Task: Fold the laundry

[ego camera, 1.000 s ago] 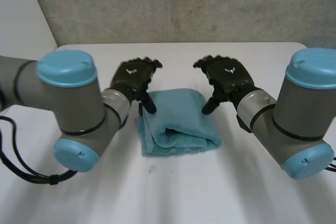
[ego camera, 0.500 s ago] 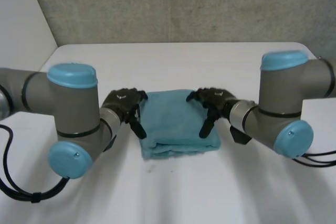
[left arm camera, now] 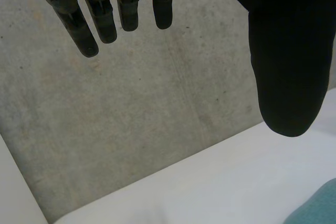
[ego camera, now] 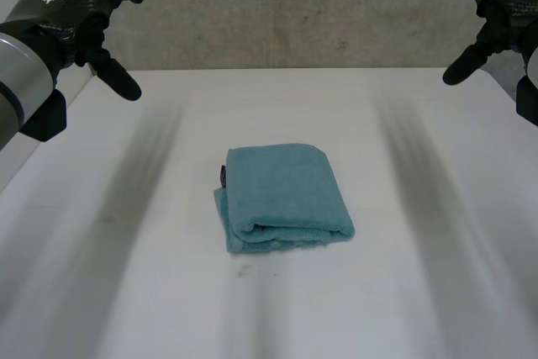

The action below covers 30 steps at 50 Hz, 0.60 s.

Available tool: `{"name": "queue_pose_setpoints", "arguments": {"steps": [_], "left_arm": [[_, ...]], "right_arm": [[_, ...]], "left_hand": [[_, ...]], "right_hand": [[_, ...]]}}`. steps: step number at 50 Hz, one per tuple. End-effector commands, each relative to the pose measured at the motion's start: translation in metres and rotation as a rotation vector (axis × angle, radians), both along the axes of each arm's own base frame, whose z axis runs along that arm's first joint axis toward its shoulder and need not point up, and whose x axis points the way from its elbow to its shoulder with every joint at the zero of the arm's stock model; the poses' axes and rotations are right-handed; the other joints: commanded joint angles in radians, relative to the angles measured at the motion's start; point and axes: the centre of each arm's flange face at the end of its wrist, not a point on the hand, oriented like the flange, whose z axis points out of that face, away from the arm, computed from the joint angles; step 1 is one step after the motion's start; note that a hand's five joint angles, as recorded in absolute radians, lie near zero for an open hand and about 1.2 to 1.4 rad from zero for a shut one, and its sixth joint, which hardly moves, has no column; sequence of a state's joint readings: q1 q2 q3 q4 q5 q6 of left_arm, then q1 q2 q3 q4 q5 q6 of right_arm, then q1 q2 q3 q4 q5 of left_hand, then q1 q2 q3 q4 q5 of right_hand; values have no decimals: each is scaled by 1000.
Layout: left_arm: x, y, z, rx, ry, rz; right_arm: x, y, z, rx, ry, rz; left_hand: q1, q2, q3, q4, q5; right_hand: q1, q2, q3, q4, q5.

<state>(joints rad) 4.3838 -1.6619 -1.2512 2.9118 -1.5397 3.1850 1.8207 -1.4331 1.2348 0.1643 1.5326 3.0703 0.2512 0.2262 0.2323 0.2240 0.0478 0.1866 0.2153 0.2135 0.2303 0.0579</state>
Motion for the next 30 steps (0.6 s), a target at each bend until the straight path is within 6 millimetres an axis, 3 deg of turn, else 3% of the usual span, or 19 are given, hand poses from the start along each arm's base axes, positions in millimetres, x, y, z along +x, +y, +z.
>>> {"name": "queue_pose_setpoints", "arguments": {"steps": [1,15,30], "left_arm": [[-1,2,-8,56,69,-10],[-2,-8,-17,-11,96,-4],[-7,-4,-25,-22,88,-23]], "right_arm": [[2,1,-7,13,31,12],[4,0,-14,25,39,18],[7,0,-29,18,37,29]], "left_hand": [[-46,-21,-28,-19,-18],[-46,-21,-28,-19,-18],[-49,-24,-31,-22,-21]], "right_hand": [[-12,-41,-39,-56,-58],[-12,-41,-39,-56,-58],[-12,-41,-39,-56,-58]]}}
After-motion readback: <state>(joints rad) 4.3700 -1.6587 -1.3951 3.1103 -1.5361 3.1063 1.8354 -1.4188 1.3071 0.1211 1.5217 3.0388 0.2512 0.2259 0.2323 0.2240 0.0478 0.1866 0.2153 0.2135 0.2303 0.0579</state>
